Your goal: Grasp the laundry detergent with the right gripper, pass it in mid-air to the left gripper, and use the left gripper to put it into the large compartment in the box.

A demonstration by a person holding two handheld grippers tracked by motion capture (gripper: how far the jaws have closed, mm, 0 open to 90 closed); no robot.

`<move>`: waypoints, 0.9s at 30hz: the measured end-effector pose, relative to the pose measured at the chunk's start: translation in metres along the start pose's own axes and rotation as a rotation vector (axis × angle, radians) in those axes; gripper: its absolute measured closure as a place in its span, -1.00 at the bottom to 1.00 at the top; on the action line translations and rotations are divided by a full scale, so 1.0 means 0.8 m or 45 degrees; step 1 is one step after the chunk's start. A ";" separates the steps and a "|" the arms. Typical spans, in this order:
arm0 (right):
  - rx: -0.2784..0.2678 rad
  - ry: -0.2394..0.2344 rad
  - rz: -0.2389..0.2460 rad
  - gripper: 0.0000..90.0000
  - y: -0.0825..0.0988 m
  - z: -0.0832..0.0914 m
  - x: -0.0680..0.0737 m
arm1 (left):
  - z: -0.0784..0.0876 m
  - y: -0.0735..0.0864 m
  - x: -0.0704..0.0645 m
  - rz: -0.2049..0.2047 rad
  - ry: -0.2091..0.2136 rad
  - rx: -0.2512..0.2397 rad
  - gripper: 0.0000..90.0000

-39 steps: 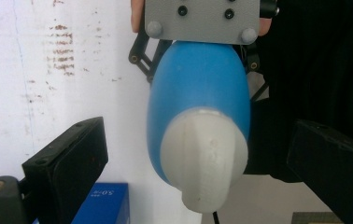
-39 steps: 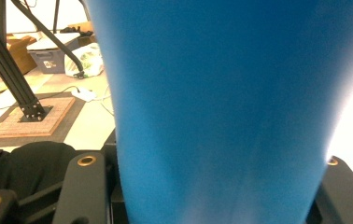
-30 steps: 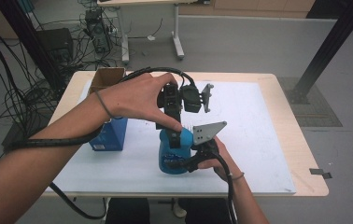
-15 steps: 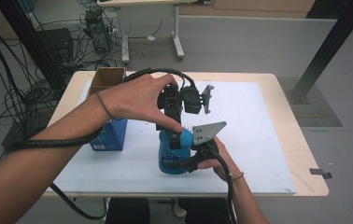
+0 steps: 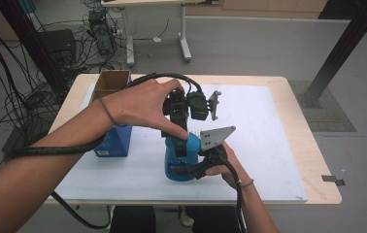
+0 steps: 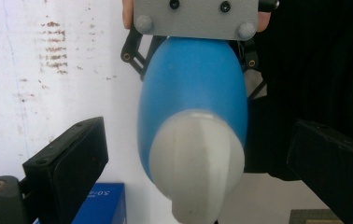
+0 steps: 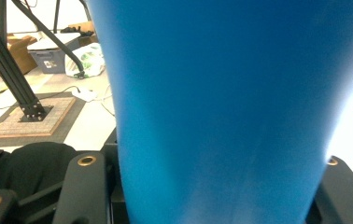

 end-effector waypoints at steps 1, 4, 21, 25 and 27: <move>0.000 -0.002 0.002 -0.05 -0.001 0.000 0.000 | -0.003 -0.002 -0.001 -0.003 -0.002 0.009 -0.88; -0.001 -0.006 0.003 -0.05 -0.001 -0.001 0.001 | -0.006 -0.003 -0.002 -0.006 -0.005 0.015 -0.88; 0.002 -0.009 0.015 -0.05 -0.006 -0.001 0.003 | -0.029 -0.012 -0.012 -0.025 -0.039 0.059 -0.87; 0.008 -0.010 0.003 -0.05 -0.007 -0.001 0.005 | -0.031 -0.012 -0.012 -0.025 -0.041 0.064 -0.87; 0.006 -0.013 0.007 -0.05 -0.008 -0.001 0.005 | -0.032 -0.013 -0.012 -0.028 -0.038 0.070 -0.83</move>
Point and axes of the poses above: each handheld gripper's, and its own axes: z roughly backward along the jaws, y roughly out of its underside, x roughly to its left, the point moved 4 cm from there along -z, roughly forward along the jaws, and after that the axes turned 5 degrees about -y, right-handed, at the moved point
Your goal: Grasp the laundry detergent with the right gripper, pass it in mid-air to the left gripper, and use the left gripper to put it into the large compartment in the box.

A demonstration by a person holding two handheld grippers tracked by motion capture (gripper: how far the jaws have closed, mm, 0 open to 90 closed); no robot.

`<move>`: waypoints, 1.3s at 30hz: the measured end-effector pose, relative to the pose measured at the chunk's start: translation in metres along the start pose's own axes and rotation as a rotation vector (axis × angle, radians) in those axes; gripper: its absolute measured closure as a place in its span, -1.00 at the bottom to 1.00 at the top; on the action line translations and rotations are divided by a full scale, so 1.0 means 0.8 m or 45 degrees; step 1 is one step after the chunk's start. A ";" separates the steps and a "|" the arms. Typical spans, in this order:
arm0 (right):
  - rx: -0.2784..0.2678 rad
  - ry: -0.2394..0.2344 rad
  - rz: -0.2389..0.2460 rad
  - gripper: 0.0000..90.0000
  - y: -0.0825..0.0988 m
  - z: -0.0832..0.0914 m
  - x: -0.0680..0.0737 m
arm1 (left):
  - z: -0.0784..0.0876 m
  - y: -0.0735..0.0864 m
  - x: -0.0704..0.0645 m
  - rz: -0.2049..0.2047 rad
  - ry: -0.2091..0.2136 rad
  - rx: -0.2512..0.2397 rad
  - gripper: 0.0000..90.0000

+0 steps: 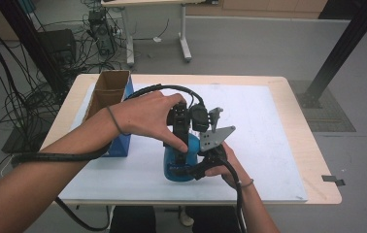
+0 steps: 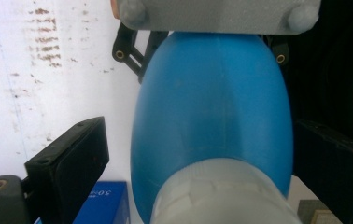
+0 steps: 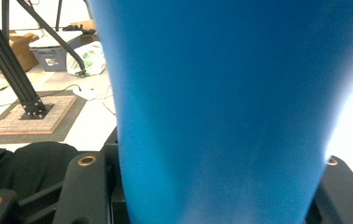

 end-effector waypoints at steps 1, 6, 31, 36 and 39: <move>0.000 0.000 0.000 -0.05 0.000 0.000 0.000 | 0.000 0.001 -0.001 0.002 -0.003 -0.008 -0.83; 0.005 -0.002 -0.001 -0.05 -0.001 0.000 0.001 | 0.000 0.001 -0.001 0.001 -0.001 -0.010 -0.75; 0.005 -0.004 0.009 -0.05 -0.005 0.001 0.001 | 0.000 0.000 0.002 -0.014 0.030 0.002 -0.17; 0.003 -0.002 0.007 -0.05 -0.005 0.001 0.001 | 0.000 0.001 0.002 -0.015 0.027 -0.002 -0.16; -0.001 -0.001 0.008 -0.05 -0.005 0.002 0.001 | 0.001 0.003 0.002 -0.010 0.028 -0.020 -0.16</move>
Point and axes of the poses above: each handheld gripper's, and its own axes: z roughly backward along the jaws, y roughly out of its underside, x roughly to its left, the point moved 4 cm from there along -z, roughly forward along the jaws, and after that the axes turned 5 degrees about -y, right-handed, at the moved point
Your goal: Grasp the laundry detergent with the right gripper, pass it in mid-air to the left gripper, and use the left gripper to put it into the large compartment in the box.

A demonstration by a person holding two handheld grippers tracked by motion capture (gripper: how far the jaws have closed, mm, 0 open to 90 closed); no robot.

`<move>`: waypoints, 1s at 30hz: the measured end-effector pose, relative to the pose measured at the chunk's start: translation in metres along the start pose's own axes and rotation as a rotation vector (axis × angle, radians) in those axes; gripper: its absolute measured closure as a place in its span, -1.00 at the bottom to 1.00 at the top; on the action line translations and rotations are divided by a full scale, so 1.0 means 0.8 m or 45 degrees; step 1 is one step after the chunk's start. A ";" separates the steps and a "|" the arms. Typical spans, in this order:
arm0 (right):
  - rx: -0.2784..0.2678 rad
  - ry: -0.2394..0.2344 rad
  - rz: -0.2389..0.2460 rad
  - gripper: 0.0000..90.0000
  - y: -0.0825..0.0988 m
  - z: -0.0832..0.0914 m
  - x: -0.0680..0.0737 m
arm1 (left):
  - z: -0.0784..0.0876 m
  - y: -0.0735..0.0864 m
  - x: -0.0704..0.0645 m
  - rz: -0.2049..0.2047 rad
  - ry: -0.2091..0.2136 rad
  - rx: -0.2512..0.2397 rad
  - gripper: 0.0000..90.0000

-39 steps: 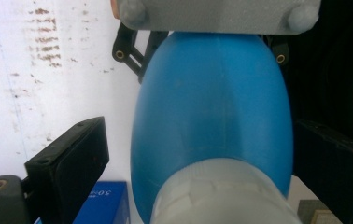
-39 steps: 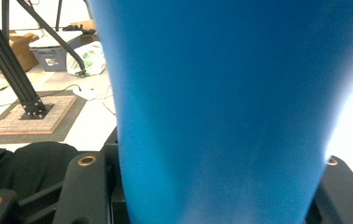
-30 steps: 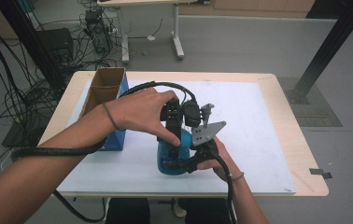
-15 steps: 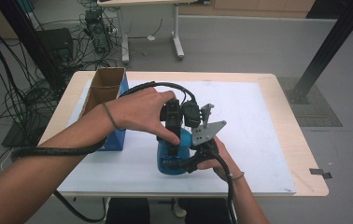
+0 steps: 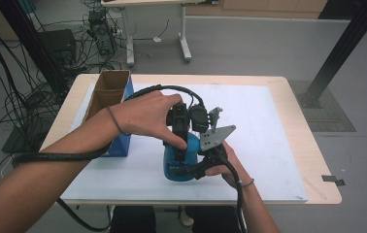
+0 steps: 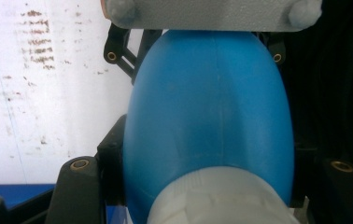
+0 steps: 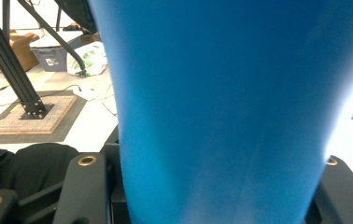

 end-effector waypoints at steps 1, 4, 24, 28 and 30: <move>0.000 0.002 -0.002 -0.05 0.000 0.000 0.000 | 0.000 0.000 0.000 0.000 -0.002 0.001 -0.16; 0.001 0.002 -0.003 -0.05 0.000 0.000 0.000 | 0.000 -0.001 0.000 0.000 -0.005 0.005 -0.16; -0.004 0.000 0.001 -0.05 -0.002 -0.003 -0.002 | 0.001 0.003 -0.001 0.009 -0.010 0.004 -0.16; -0.009 0.000 0.012 -0.05 -0.002 -0.003 -0.003 | 0.003 0.004 -0.002 0.010 -0.015 -0.008 -0.16; -0.010 0.001 0.013 -0.05 -0.002 -0.002 -0.003 | 0.003 0.005 -0.001 0.010 -0.015 -0.008 -0.16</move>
Point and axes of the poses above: each handheld gripper's, and its own axes: z roughly backward along the jaws, y roughly out of its underside, x roughly to its left, the point moved 4 cm from there along -z, roughly forward along the jaws, and after that the axes turned 5 degrees about -y, right-handed, at the moved point
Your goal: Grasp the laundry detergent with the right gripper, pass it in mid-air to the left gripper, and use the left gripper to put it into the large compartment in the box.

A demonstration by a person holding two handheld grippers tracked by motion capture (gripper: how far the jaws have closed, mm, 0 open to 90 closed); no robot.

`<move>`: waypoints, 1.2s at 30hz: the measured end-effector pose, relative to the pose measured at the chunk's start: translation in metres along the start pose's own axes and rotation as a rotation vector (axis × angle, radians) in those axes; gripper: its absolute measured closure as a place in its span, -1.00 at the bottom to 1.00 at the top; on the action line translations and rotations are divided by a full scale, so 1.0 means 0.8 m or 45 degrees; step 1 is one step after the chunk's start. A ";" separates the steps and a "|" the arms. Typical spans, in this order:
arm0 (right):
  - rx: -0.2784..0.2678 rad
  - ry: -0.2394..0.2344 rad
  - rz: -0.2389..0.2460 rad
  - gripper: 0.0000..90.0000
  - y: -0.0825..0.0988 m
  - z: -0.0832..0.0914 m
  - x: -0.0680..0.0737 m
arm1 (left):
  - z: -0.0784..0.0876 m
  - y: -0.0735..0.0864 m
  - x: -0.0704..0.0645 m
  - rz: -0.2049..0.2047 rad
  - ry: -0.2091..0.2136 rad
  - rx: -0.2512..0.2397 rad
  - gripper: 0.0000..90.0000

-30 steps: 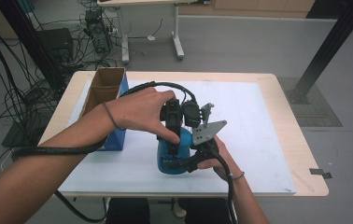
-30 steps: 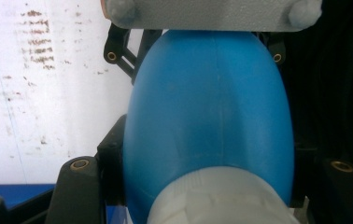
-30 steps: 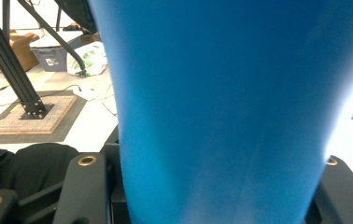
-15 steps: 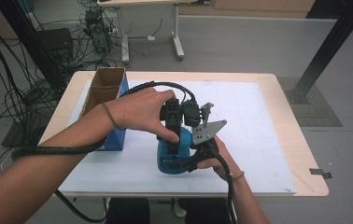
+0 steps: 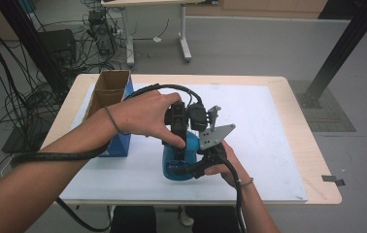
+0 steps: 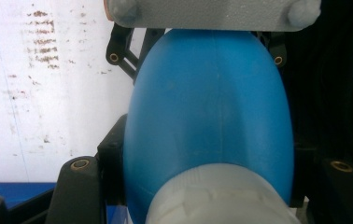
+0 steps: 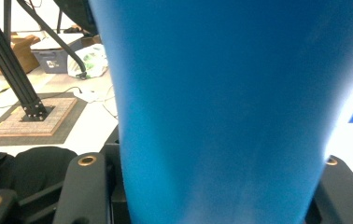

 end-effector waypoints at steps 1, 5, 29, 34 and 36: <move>0.000 0.000 0.000 -0.05 0.000 0.000 0.000 | 0.000 -0.001 0.000 -0.002 0.001 0.005 -0.16; -0.001 -0.002 -0.006 -0.05 0.000 0.000 0.000 | 0.000 0.000 0.000 0.000 0.000 0.003 -0.16; -0.015 0.001 -0.006 -0.05 -0.001 0.002 0.001 | 0.005 -0.001 -0.001 -0.004 -0.008 -0.004 -0.16; -0.023 -0.001 -0.008 -0.05 -0.001 0.002 0.001 | 0.006 -0.002 -0.001 -0.006 -0.007 -0.002 -0.16; -0.022 0.001 -0.008 -0.05 -0.001 0.002 0.001 | 0.006 -0.002 -0.002 -0.004 -0.007 -0.004 -0.16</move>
Point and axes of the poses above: each handheld gripper's, and its own axes: z roughly backward along the jaws, y roughly out of its underside, x roughly to its left, the point moved 4 cm from there along -z, roughly forward along the jaws, and after that the axes turned 5 degrees about -y, right-handed, at the moved point
